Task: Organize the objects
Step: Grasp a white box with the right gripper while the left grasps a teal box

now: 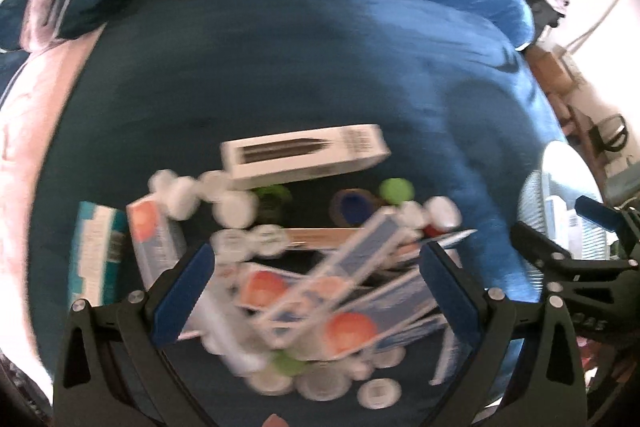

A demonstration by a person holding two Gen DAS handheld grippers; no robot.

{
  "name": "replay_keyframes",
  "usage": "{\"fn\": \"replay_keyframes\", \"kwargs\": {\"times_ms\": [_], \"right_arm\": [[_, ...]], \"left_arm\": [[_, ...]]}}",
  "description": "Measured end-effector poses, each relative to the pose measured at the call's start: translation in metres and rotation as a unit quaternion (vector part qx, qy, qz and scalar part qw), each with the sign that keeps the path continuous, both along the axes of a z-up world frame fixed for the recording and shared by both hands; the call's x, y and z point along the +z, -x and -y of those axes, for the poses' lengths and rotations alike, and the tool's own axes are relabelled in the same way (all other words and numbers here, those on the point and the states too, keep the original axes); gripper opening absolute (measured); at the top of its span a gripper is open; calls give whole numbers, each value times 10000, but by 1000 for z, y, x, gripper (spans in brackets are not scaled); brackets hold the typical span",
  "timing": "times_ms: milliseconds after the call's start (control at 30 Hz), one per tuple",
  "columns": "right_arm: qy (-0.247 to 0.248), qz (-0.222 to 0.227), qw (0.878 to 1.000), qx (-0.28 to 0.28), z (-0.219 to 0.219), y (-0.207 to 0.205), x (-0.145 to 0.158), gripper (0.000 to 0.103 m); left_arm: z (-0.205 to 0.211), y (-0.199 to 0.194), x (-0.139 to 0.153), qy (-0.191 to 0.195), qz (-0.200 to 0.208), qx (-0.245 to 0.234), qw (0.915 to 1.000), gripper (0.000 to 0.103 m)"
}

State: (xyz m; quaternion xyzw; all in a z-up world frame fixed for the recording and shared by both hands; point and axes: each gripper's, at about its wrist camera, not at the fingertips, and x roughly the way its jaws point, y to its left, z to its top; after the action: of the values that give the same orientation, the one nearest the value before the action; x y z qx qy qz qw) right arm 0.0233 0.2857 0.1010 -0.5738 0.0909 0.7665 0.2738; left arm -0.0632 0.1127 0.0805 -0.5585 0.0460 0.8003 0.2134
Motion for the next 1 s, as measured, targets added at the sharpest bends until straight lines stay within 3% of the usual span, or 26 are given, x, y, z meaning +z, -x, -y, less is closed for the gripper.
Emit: {"fn": "replay_keyframes", "kwargs": {"times_ms": [233, 367, 500, 667, 833, 933, 1000], "right_arm": [[616, -49, 9976, 305, 41, 39, -8, 103], [875, -7, 9953, 406, 64, 57, -16, 103], [1480, -125, 9888, 166, 75, 68, -27, 102], [1838, -147, 9828, -130, 78, 78, -41, 99], [1861, -31, 9823, -218, 86, 87, -54, 85], [1955, 167, 9801, -297, 88, 91, -68, 63], [2154, 226, 9756, -348, 88, 91, -77, 35]], "left_arm": [[62, 28, -15, 129, 181, 345, 9992, 102], [95, 38, -19, -18, 292, 516, 9982, 102], [127, 46, -26, 20, 300, 762, 9966, 102], [159, 56, -40, 19, 406, 1106, 9930, 102], [171, 58, -49, 18, 448, 1127, 9926, 102], [176, 60, -57, 15, 539, 1100, 9925, 102], [178, 61, -63, 6, 594, 1098, 9922, 102]]}}
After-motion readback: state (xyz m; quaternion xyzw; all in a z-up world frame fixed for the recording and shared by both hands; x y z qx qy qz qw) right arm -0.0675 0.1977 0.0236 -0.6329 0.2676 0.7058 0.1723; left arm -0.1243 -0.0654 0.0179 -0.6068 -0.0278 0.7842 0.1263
